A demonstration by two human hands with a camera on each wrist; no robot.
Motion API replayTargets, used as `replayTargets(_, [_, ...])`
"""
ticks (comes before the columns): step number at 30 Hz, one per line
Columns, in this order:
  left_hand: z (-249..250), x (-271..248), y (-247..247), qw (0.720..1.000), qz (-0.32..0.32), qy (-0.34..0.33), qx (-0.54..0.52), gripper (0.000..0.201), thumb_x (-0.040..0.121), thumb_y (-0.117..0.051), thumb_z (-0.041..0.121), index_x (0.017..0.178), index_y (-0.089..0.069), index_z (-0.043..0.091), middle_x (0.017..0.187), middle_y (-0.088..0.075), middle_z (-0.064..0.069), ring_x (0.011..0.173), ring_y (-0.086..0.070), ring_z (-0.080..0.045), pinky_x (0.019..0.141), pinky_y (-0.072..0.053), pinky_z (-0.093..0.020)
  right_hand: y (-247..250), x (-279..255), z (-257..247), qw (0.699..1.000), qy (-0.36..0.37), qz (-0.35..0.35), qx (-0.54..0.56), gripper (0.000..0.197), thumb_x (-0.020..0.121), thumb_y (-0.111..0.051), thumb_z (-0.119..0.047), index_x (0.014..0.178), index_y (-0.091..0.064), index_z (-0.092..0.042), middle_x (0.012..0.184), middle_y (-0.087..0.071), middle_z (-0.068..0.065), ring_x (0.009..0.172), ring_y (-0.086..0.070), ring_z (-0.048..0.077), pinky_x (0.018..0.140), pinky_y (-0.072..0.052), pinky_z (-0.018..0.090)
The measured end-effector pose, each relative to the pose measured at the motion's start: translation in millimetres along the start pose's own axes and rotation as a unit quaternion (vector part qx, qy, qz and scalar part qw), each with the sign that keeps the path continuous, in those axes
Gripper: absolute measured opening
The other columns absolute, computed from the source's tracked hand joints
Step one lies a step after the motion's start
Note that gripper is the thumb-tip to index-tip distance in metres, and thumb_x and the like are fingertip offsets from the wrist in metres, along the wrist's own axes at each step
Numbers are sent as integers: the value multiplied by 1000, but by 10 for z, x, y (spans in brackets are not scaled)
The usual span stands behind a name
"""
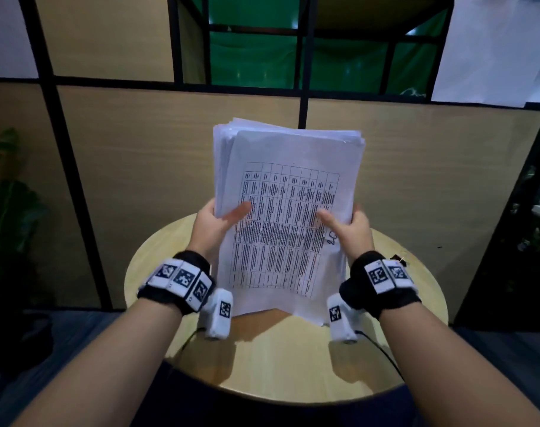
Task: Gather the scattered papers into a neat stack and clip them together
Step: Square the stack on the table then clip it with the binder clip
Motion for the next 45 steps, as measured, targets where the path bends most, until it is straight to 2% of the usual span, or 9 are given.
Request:
replayTargets(7, [829, 314, 50, 974, 35, -189, 122, 116, 50, -80, 59, 141, -8, 50, 147, -32, -14, 128, -45, -26, 100, -44, -49, 21, 218, -935, 969, 214, 26, -120, 105, 71, -78, -39, 148, -8, -31, 153, -28, 10, 135, -31, 16, 107, -26, 39])
replayTargets(11, [994, 343, 15, 940, 31, -248, 231, 72, 62, -71, 54, 125, -51, 26, 125, -50, -7, 111, -52, -18, 94, -50, -37, -28, 271, -1142, 943, 274, 52, -180, 71, 73, -73, -46, 132, -48, -16, 126, -54, 8, 109, -46, 8, 99, -43, 31])
replayTargets(17, [957, 407, 99, 952, 17, -232, 201, 72, 57, -72, 59, 123, -46, 44, 116, -46, -4, 111, -56, -26, 91, -53, -43, -19, 325, -1099, 938, 302, 70, -156, 48, 77, -75, -33, 116, -56, -12, 113, -56, 5, 102, -51, 12, 90, -43, 21])
replayTargets(20, [989, 431, 123, 946, 44, -232, 221, 68, 56, -67, 63, 112, -63, 24, 105, -52, -1, 95, -57, -17, 86, -55, -41, -8, 345, -1103, 935, 310, 80, -152, 35, 80, -71, -28, 109, -62, -9, 109, -60, 6, 97, -52, 10, 83, -39, 6])
replayTargets(27, [962, 484, 120, 945, -4, -230, 231, 85, 58, -62, 71, 133, -37, 42, 117, -42, -1, 110, -51, -19, 91, -51, -34, -1, 371, -1107, 941, 300, 88, -131, 29, 83, -67, -23, 108, -61, -9, 105, -59, -1, 97, -53, 10, 86, -42, 13])
replayTargets(31, [968, 469, 148, 953, -20, -222, 205, 72, 57, -64, 68, 117, -59, 29, 116, -46, 1, 109, -51, -16, 95, -51, -40, 9, 402, -1079, 946, 293, 81, -118, 24, 85, -66, -20, 107, -62, -14, 106, -60, -3, 99, -53, 8, 84, -37, 0])
replayTargets(35, [959, 513, 249, 958, 22, -217, 187, 73, 56, -67, 64, 115, -59, 22, 113, -53, 0, 99, -56, -12, 91, -52, -41, 33, 402, -1081, 961, 256, 76, -79, 33, 83, -68, -23, 114, -59, -14, 111, -59, -4, 105, -52, 9, 93, -42, 18])
replayTargets(39, [424, 542, 214, 994, -101, -48, -12, 122, 34, -85, 59, 136, -34, 16, 113, -58, 0, 100, -61, -20, 77, -56, -32, -21, 391, -702, 993, 112, -36, 16, 77, 63, -80, -48, 128, -44, -26, 130, -53, 0, 116, -55, 18, 100, -47, 37])
replayTargets(45, [118, 405, 84, 998, -40, -52, 1, 69, 44, -88, 41, 104, -63, 16, 94, -67, 2, 87, -64, -15, 83, -55, -37, -273, 216, -201, 993, -5, -121, 9, 64, 67, -79, -36, 122, -57, -13, 108, -64, 2, 104, -60, 20, 96, -48, 30])
Point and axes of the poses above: each hand's wrist, its own x-axis towards the middle knuckle, its own y-axis out of the back of the hand, z = x × y, the point moved 5 cm from there along x, towards the middle knuckle
